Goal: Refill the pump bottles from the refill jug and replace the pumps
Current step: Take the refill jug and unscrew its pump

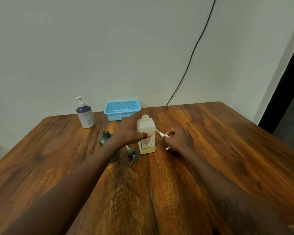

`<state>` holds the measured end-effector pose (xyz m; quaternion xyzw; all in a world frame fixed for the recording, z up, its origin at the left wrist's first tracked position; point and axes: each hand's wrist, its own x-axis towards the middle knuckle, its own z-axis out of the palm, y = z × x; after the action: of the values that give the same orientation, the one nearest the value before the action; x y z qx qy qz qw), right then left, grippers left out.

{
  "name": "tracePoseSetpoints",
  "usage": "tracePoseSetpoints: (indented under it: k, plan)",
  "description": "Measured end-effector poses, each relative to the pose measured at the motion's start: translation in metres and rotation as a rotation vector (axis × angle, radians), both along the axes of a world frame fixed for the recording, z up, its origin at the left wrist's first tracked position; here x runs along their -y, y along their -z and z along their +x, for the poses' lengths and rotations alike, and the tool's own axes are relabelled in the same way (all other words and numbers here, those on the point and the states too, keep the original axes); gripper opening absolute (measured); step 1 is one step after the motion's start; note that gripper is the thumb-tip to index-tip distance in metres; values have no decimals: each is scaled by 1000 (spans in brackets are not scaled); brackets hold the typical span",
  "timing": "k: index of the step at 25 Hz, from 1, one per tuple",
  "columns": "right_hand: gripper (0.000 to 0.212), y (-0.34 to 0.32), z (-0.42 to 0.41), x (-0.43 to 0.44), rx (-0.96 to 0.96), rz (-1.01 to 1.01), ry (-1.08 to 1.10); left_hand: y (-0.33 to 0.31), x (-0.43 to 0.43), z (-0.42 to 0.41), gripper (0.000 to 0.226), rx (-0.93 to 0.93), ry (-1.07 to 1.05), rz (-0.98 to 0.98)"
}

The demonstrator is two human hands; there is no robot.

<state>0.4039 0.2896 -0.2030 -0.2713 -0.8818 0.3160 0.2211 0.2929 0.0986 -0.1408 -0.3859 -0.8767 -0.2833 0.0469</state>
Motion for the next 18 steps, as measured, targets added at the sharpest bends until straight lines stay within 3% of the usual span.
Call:
tracePoseSetpoints:
  k: [8,13,18]
  plan:
    - [24,17,-5,-4,135,-80,-18,-8,25,0,82,-45,-17,-46]
    - [93,-6,-17,14,30,-184,-257,-9,59,-13,87,-8,-65,-77]
    - [101,-26,-35,27,-1,-355,-517,-4,93,-17,94,23,-100,-41]
